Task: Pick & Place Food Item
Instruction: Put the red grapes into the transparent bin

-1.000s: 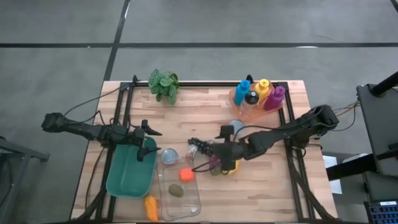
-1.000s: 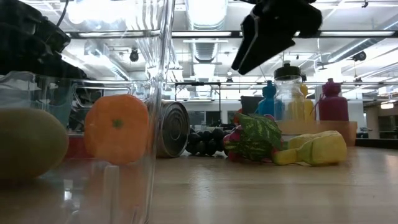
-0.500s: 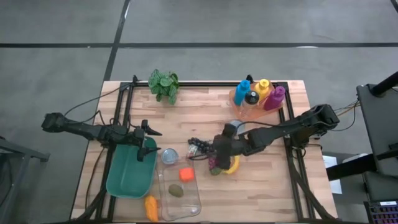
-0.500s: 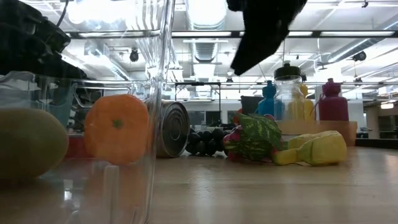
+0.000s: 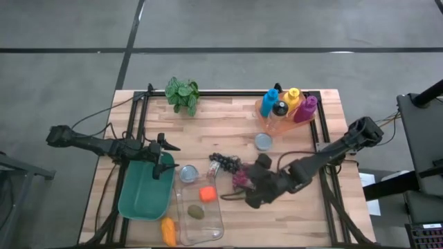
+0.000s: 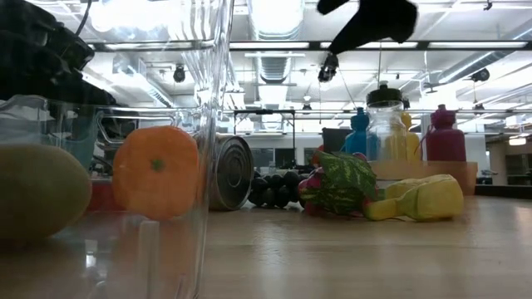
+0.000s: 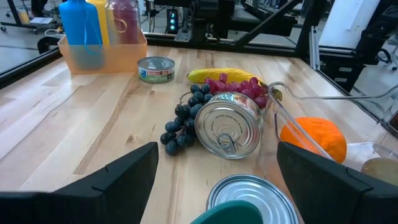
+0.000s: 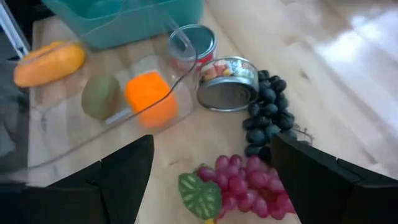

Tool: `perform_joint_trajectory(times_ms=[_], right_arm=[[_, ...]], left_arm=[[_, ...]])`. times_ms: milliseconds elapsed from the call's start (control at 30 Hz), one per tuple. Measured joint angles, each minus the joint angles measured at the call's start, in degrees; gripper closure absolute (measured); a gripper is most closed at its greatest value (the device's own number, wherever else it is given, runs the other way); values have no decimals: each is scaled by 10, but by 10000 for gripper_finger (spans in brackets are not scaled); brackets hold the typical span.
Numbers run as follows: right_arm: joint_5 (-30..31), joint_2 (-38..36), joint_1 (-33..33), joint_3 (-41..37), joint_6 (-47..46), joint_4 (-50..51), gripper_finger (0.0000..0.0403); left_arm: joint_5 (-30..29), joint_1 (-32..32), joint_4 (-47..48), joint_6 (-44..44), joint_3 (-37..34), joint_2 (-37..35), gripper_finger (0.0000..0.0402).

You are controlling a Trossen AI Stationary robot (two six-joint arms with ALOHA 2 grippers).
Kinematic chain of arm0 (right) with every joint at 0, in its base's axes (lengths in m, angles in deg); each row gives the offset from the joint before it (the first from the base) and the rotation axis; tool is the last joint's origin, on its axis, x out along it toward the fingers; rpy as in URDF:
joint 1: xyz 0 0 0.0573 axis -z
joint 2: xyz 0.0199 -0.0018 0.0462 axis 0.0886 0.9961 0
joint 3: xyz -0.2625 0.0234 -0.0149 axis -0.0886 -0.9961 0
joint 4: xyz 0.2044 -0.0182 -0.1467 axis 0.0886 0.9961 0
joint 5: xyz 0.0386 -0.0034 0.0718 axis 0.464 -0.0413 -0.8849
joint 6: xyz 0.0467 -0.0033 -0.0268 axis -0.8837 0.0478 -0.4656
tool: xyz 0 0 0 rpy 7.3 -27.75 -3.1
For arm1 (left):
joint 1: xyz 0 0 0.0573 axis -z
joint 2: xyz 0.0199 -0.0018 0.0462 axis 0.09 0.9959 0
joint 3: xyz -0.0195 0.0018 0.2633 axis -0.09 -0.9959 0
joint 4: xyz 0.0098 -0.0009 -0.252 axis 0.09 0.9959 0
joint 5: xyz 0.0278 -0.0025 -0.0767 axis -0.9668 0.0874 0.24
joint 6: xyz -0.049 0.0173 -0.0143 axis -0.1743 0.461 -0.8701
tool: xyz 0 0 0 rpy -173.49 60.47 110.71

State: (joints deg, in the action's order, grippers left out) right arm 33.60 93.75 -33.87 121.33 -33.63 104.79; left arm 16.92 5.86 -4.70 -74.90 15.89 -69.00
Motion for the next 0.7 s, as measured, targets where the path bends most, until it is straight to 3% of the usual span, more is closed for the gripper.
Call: perform_joint_trajectory(times_ms=[267, 467, 700], right_arm=[[84, -45, -64, -94, -48, -72, 83], [156, -77, -119, -222, -10, -258, 83], [214, -51, -160, -346, -1, -488, 83]], left_arm=[[0, 0, 0, 0, 0, 0, 66], [0, 0, 0, 0, 0, 0, 66], [0, 0, 0, 0, 0, 0, 66]])
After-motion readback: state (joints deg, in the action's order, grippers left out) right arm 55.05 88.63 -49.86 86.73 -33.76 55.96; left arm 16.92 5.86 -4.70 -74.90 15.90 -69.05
